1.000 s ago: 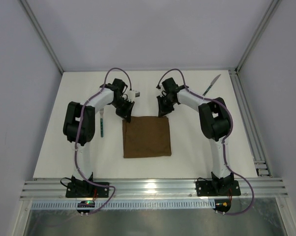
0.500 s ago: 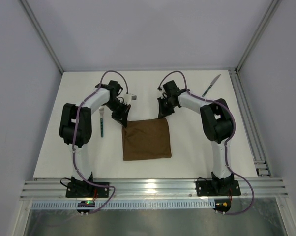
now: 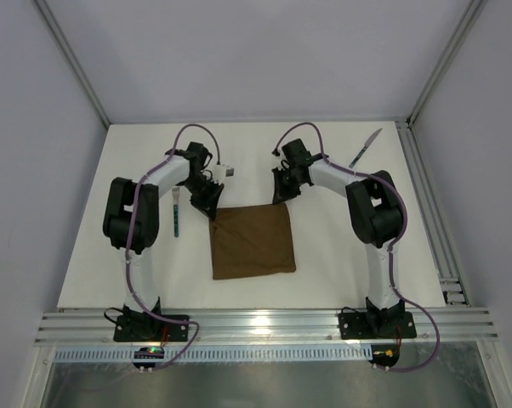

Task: Fold the napkin into a case and place the utensils inside
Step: Smooth out the square-folded napkin at the center of the board, then rotate the square-folded napkin at the center of the board.

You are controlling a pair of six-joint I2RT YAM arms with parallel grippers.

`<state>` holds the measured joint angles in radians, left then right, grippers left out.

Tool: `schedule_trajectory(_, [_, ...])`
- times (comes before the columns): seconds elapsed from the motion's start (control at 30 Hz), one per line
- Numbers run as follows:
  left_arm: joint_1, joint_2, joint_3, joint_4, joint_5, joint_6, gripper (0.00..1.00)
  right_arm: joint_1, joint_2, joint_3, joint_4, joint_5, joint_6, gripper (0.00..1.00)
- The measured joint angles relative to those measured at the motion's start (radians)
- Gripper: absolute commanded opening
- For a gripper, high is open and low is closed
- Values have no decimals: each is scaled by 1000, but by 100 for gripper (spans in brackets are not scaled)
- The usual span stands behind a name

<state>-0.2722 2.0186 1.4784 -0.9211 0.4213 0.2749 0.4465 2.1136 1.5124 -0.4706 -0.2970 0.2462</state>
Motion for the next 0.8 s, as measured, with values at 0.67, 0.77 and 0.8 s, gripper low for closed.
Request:
schedule_trajectory(0.67, [64, -70, -5, 43, -25, -60, 45, -47, -301, -132, -2, 141, 8, 56])
schedule_trajectory(0.77, [68, -65, -15, 48, -15, -69, 46, 13, -474, -307, 5, 149, 49, 59])
schedule_trajectory(0.8, [68, -61, -18, 51, -10, -72, 46, 40, -509, -349, 3, 146, 64, 59])
